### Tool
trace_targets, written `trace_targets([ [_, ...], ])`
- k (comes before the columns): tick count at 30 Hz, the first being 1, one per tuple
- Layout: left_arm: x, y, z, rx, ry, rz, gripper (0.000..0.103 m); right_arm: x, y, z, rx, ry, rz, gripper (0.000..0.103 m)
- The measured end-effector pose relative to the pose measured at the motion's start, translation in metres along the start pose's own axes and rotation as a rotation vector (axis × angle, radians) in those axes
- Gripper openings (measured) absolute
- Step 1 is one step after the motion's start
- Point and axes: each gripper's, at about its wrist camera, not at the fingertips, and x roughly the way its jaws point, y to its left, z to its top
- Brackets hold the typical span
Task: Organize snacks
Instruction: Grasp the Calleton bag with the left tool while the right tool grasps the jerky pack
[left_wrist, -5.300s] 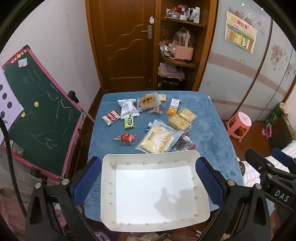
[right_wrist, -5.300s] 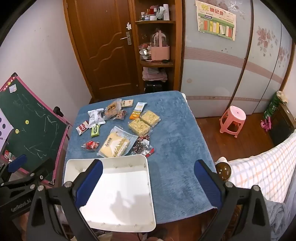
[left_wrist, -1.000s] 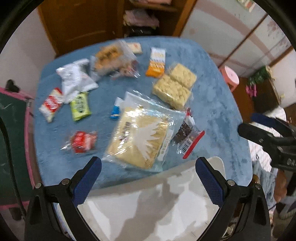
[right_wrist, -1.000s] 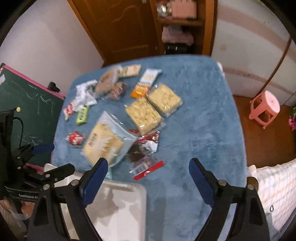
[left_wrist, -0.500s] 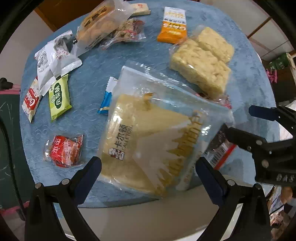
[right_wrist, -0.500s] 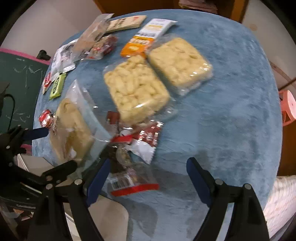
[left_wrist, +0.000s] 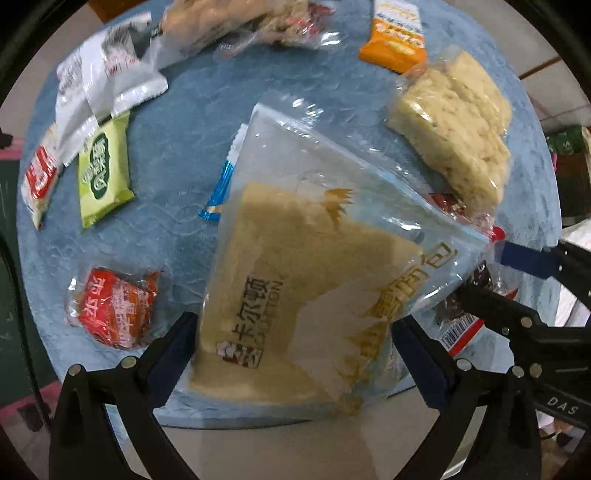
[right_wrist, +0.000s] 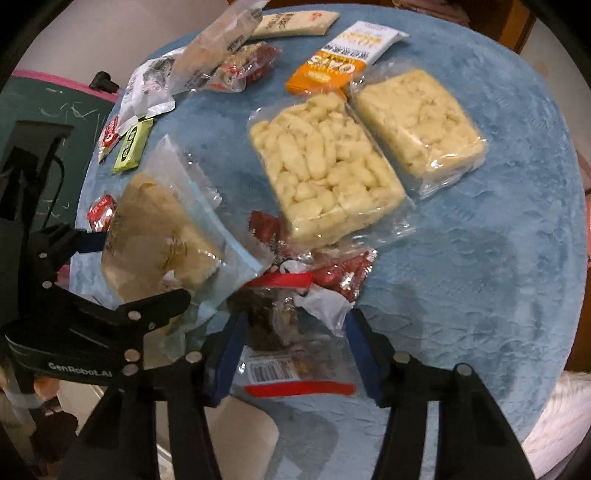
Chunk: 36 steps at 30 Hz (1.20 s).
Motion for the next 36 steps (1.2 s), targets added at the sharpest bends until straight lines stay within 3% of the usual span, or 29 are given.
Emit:
trace_targets([
  [5, 0.018, 0.017, 0.013, -0.033, 0.056, -0.061, 0.103, 0.004, -0.005, 0.011, 0.048, 0.037, 0.031, 0.057],
  [9, 0.020, 0.018, 0.011, -0.005, 0.030, -0.076, 0.097, 0.008, -0.012, 0.018, 0.052, 0.065, 0.059, 0.061],
  [14, 0.005, 0.018, -0.001, 0.058, -0.040, -0.051, 0.070, 0.012, -0.008, 0.014, 0.037, 0.068, 0.044, 0.066],
  [19, -0.019, 0.035, -0.010, 0.076, -0.129, 0.008, 0.058, 0.021, 0.013, 0.018, 0.006, 0.066, -0.005, 0.065],
  [26, -0.078, 0.054, -0.041, 0.039, -0.256, 0.041, 0.055, 0.002, 0.030, 0.014, -0.037, -0.002, -0.041, 0.030],
  [32, -0.144, 0.039, -0.079, 0.011, -0.370, 0.034, 0.055, -0.028, 0.044, 0.010, -0.039, -0.075, -0.079, 0.021],
  [36, -0.180, 0.035, -0.103, 0.017, -0.431, 0.004, 0.055, -0.045, 0.043, 0.002, -0.015, -0.119, -0.058, 0.018],
])
